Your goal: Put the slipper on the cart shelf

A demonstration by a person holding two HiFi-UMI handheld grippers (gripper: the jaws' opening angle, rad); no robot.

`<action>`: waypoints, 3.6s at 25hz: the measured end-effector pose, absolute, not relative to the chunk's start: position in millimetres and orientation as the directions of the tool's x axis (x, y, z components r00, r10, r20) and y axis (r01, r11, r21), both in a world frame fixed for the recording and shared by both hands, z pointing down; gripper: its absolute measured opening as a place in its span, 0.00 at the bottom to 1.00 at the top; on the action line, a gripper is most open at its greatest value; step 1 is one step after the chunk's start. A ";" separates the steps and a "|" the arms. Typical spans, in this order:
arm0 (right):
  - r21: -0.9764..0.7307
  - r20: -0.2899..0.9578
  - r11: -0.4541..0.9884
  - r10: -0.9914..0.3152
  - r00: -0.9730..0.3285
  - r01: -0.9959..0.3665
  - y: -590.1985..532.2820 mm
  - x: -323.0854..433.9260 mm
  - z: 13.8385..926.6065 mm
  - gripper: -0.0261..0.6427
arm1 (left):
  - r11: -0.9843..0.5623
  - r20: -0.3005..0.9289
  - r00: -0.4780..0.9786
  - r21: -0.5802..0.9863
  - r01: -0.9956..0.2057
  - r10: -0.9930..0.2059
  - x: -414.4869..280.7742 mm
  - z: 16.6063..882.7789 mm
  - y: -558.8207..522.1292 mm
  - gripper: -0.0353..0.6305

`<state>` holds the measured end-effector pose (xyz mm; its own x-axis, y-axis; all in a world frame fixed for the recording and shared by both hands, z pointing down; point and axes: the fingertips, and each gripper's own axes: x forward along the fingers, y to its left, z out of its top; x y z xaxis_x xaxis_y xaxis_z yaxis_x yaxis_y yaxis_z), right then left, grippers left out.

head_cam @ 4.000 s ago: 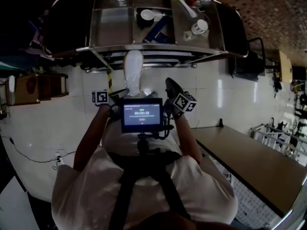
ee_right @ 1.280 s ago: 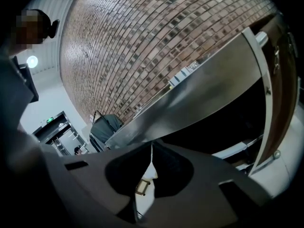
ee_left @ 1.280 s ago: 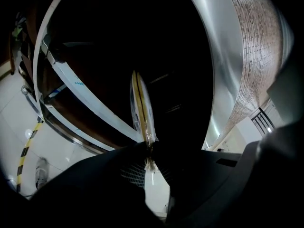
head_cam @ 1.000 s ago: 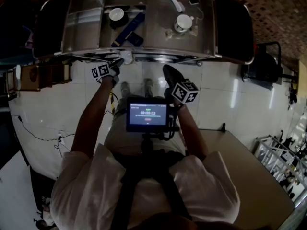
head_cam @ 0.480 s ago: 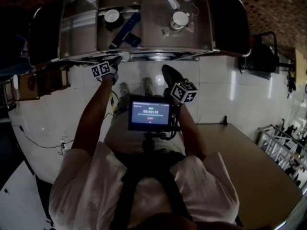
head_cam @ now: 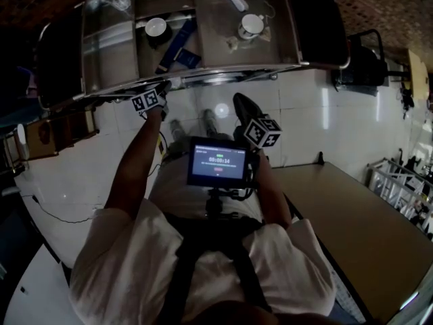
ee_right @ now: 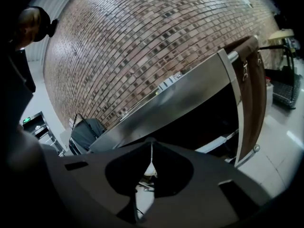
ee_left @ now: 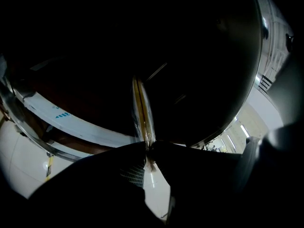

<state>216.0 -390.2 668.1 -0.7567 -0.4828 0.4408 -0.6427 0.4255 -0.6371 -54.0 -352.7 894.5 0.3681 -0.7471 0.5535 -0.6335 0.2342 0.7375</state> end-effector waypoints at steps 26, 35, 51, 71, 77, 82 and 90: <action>-0.484 0.573 0.402 -0.526 -0.628 -0.777 -346.4 229.2 684.6 0.07 | 0.128 0.468 0.340 0.719 -0.683 -0.816 -57.0 916.9 -392.4 0.16; -0.459 0.530 0.504 -0.506 -0.681 -0.732 -355.0 201.2 659.6 0.07 | 0.060 0.522 0.305 0.571 -0.819 -0.797 -52.1 908.6 -381.7 0.50; -0.501 0.427 0.598 -0.459 -0.779 -0.626 -376.0 195.7 643.7 0.07 | 0.049 0.306 0.409 0.846 -0.531 -0.860 -6.2 838.6 -289.3 0.51; -0.555 0.343 0.701 -0.297 -0.891 -0.447 -390.3 200.4 644.3 0.07 | -0.162 0.093 0.519 0.891 -0.425 -0.849 79.1 726.7 -263.6 0.13; -0.550 0.368 0.723 -0.241 -0.898 -0.419 -390.0 206.4 659.1 0.07 | -0.164 0.126 0.476 0.838 -0.521 -0.870 78.9 724.0 -252.6 0.13; -0.523 0.365 0.759 -0.213 -0.906 -0.389 -386.2 206.4 656.3 0.07 | -0.147 0.131 0.431 0.820 -0.554 -0.893 75.5 721.5 -241.3 0.10; -0.424 0.333 0.840 -0.202 -0.921 -0.337 -374.8 209.6 639.6 0.07 | -0.102 0.161 0.335 0.756 -0.646 -0.928 51.7 695.0 -235.2 0.10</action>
